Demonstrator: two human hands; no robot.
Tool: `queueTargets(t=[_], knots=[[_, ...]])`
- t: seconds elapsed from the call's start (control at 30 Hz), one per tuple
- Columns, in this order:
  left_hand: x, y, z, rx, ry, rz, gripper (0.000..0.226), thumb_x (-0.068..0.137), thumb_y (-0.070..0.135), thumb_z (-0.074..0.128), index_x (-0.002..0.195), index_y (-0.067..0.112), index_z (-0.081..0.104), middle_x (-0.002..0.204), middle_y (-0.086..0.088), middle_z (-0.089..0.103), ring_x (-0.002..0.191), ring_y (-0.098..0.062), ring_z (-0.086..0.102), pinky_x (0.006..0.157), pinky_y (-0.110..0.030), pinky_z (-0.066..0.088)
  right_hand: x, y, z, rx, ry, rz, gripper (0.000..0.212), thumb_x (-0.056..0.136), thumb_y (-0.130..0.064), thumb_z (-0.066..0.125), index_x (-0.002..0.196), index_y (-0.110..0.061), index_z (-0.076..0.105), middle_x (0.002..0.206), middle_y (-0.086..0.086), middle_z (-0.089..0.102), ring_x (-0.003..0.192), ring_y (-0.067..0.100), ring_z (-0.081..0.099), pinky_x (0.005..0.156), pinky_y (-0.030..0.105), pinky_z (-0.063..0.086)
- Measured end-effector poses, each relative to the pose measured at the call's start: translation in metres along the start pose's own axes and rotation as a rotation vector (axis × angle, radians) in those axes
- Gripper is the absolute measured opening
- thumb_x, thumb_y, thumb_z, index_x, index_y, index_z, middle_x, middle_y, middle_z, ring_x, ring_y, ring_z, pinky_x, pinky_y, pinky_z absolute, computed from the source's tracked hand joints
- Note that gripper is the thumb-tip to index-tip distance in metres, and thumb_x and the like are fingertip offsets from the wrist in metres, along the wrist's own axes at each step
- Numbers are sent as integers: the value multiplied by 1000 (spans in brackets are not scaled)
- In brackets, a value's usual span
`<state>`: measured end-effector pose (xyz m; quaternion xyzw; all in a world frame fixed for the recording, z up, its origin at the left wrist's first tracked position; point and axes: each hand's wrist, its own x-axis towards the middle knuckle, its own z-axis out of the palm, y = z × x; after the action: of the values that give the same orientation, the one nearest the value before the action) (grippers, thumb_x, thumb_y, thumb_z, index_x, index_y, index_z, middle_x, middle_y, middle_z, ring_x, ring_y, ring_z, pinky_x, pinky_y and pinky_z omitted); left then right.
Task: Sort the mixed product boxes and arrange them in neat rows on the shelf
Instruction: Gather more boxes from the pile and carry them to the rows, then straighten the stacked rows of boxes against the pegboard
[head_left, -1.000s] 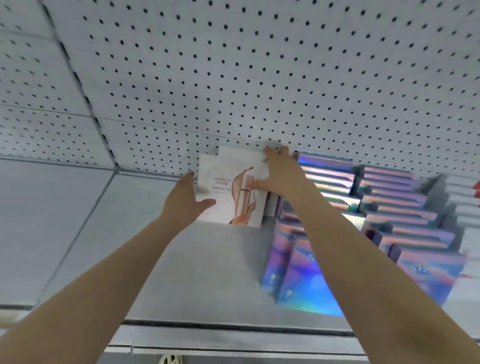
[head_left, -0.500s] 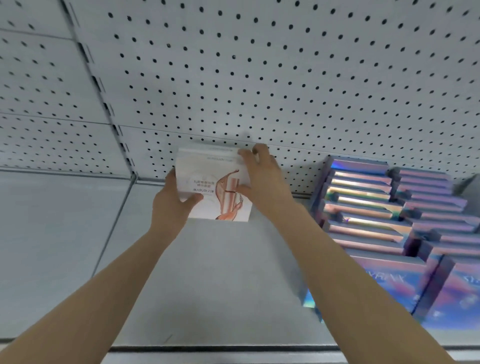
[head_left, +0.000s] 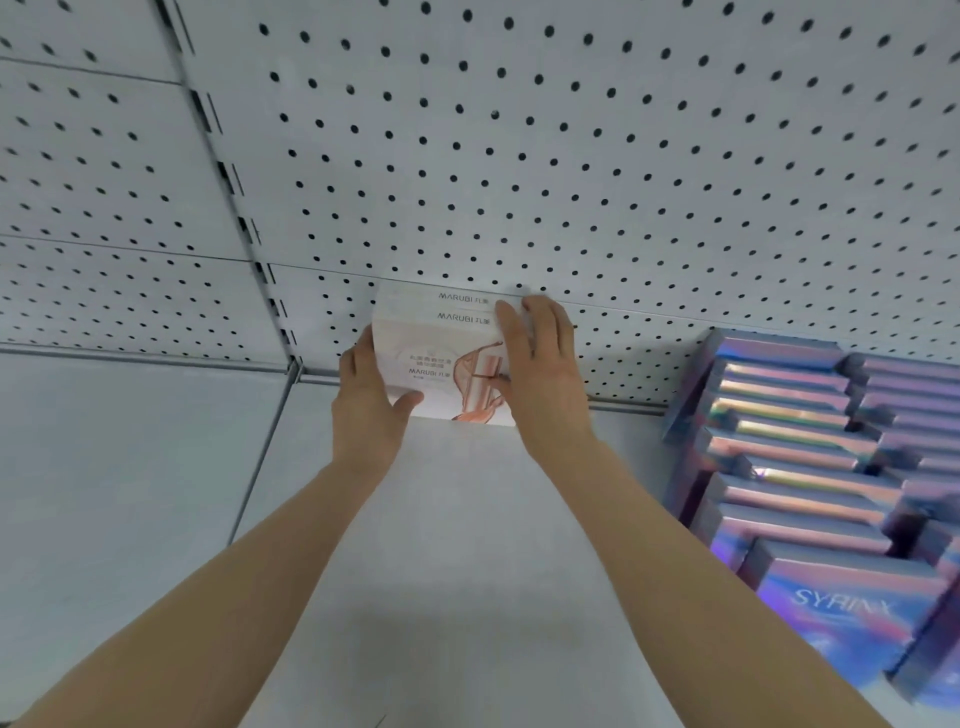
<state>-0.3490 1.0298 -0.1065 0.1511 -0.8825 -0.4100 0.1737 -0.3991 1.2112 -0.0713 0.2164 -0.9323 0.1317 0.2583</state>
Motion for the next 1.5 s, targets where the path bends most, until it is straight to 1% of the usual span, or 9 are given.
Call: queueTargets(t=[0.43, 0.67, 0.77, 0.87, 1.03, 1.2, 1.27, 1.37, 1.5], knots=[[-4, -2, 1, -36, 65, -19, 80, 76, 19, 79, 143, 17, 36, 130, -6, 50, 109, -23, 52, 75, -31, 40, -4, 4, 2, -2, -4, -55, 93, 60, -10, 93, 139, -8, 44, 139, 16, 45, 134, 38, 40, 83, 42, 57], [-4, 5, -1, -57, -9, -50, 86, 79, 12, 75, 149, 14, 25, 139, -10, 45, 123, -26, 46, 93, -35, 43, 5, 5, -21, 9, -152, -32, 92, 60, -15, 92, 139, -11, 45, 141, 13, 42, 134, 33, 35, 75, 40, 61], [-22, 20, -5, -114, 33, -136, 97, 81, 11, 75, 154, 11, 11, 154, -13, 26, 138, -28, 33, 110, -39, 35, 5, 8, -54, 13, -278, -39, 85, 82, -19, 77, 153, -15, 30, 156, 10, 31, 143, 28, 28, 109, 40, 42], [-67, 45, -1, -152, 126, -131, 96, 85, 10, 71, 154, 6, 4, 159, -15, 6, 143, -25, 21, 111, -28, 26, -16, 18, -98, 72, -211, 21, 74, 89, -20, 70, 153, -14, 31, 153, 12, 35, 139, 32, 35, 114, 42, 33], [-146, 86, 39, -271, -179, 68, 71, 90, 27, 67, 150, 15, 30, 149, -7, 36, 135, -21, 41, 112, -35, 36, -88, 76, -160, 164, -49, 179, 67, 86, -27, 72, 145, -11, 44, 137, 16, 49, 121, 36, 49, 100, 43, 44], [-194, 150, 95, -254, -576, 144, 94, 75, 44, 79, 149, 15, 30, 149, -1, 40, 135, -11, 41, 112, -31, 34, -151, 156, -200, 93, -245, 339, 72, 83, -62, 63, 134, -11, 55, 123, 15, 56, 112, 37, 55, 96, 43, 46], [-203, 169, 113, -443, -636, 106, 95, 61, 32, 90, 138, 6, 40, 134, -4, 55, 118, -3, 55, 96, -22, 44, -165, 176, -213, 64, -317, 283, 84, 76, -80, 51, 128, -14, 59, 122, 9, 56, 111, 33, 56, 96, 41, 46], [-209, 171, 136, -601, -634, 85, 76, 58, 1, 89, 118, -19, 46, 111, -21, 67, 97, -10, 65, 77, -29, 52, -177, 194, -228, 121, -466, 249, 92, 64, -69, 77, 139, -25, 48, 138, 2, 42, 121, 24, 50, 98, 38, 45], [-223, 185, 133, -583, -513, -7, 64, 55, 14, 86, 111, -1, 59, 99, -12, 73, 92, -14, 70, 74, -37, 58, -185, 204, -223, 97, -531, 97, 110, 60, -44, 90, 150, -20, 33, 143, 9, 31, 125, 29, 44, 97, 35, 41]])
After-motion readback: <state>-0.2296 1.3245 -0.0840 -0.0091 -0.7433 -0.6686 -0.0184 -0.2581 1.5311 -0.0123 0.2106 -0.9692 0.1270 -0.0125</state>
